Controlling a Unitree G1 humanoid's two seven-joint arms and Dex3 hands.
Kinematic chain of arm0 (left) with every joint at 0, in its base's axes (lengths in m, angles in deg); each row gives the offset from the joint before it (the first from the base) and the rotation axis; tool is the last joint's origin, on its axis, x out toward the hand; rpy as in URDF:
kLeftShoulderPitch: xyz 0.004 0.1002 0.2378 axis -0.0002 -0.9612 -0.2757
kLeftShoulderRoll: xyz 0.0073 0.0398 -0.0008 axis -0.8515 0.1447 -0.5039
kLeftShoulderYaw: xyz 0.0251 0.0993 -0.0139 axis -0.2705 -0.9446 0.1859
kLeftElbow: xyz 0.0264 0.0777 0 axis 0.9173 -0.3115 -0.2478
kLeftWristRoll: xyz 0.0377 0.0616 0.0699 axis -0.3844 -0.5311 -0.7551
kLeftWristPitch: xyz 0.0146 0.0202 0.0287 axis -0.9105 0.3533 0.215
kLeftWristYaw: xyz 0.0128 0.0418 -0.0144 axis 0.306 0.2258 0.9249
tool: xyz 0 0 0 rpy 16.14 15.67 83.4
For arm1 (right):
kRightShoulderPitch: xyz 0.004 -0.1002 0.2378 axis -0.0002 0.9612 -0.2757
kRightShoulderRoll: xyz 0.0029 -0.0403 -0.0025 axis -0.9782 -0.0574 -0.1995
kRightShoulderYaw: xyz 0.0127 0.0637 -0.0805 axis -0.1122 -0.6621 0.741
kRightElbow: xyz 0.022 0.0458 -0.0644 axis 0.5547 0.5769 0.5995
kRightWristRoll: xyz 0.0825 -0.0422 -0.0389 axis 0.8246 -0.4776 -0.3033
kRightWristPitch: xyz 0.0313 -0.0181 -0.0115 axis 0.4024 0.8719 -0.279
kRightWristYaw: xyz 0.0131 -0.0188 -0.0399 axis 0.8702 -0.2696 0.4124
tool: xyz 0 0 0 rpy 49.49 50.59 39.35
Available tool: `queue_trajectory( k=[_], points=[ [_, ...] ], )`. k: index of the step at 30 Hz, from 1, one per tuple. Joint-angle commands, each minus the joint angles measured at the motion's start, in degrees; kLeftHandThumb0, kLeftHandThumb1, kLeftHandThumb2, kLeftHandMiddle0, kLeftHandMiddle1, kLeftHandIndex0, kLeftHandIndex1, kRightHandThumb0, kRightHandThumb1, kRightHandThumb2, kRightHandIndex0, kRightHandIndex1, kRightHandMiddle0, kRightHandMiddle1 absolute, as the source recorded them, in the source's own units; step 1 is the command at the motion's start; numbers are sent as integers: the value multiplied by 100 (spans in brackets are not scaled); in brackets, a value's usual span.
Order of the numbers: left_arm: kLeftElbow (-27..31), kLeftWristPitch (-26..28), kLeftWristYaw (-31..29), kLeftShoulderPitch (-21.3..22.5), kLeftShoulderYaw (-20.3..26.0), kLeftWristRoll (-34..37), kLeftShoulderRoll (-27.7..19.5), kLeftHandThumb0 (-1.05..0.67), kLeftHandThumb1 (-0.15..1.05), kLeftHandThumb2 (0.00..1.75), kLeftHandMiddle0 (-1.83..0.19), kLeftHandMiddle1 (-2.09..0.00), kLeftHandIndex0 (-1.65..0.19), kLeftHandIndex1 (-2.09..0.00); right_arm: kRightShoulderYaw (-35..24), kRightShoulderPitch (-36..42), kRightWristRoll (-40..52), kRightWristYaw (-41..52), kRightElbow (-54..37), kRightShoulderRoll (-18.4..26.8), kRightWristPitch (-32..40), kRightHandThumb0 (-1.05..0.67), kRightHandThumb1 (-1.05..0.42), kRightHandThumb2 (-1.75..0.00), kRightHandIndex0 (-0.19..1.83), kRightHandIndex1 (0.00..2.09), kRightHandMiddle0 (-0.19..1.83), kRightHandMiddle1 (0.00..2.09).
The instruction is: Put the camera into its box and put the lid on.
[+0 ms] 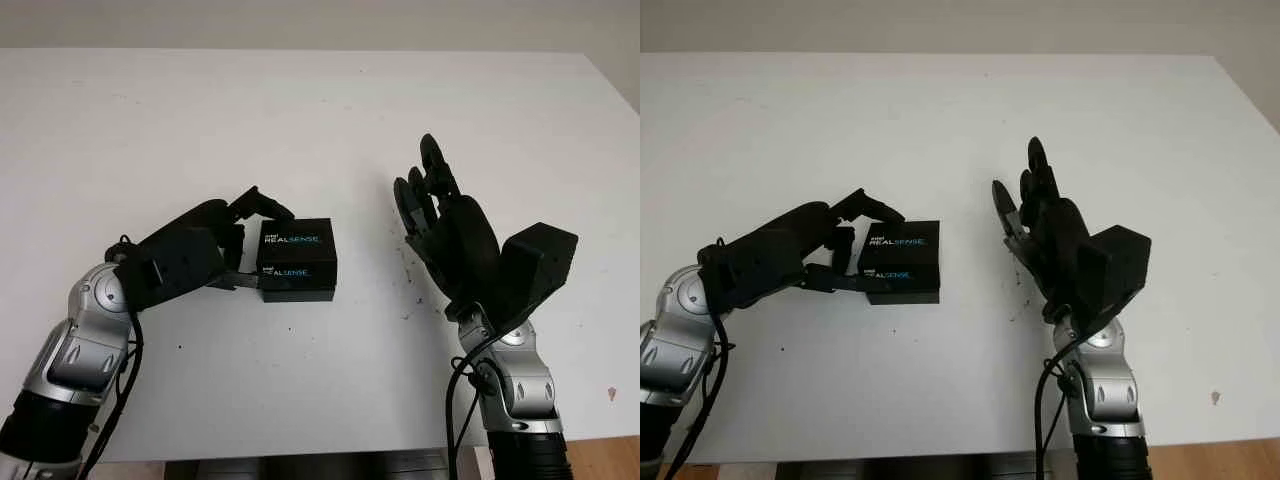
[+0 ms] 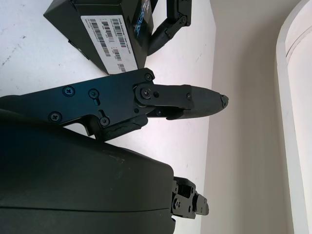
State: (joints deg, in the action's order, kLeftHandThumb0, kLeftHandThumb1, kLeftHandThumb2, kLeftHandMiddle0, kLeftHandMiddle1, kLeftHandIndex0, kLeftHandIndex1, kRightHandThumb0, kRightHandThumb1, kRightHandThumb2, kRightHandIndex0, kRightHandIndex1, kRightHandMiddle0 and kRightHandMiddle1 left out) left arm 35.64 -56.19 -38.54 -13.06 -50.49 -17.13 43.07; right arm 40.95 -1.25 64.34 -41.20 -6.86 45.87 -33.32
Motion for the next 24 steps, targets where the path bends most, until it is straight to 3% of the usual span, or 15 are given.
queue_trajectory(
  k=[1,12,24],
  points=[
    [107,-36,118,-154,105,19,39,-37,105,25,-45,-209,-1,-200,-34,62,45,20,-67,36,-20,-56,-105,-40,-15,5,-11,5],
    [14,-663,643,-247,243,118,199,-36,105,25,-40,-209,5,-195,-8,62,-13,-2,-76,49,-10,-58,-105,-39,-14,6,-10,6],
    [-17,-819,695,-254,279,108,177,-35,105,25,-36,-209,4,-192,-23,41,42,33,-97,45,46,-57,-105,-40,-15,5,-10,5]
  ],
)
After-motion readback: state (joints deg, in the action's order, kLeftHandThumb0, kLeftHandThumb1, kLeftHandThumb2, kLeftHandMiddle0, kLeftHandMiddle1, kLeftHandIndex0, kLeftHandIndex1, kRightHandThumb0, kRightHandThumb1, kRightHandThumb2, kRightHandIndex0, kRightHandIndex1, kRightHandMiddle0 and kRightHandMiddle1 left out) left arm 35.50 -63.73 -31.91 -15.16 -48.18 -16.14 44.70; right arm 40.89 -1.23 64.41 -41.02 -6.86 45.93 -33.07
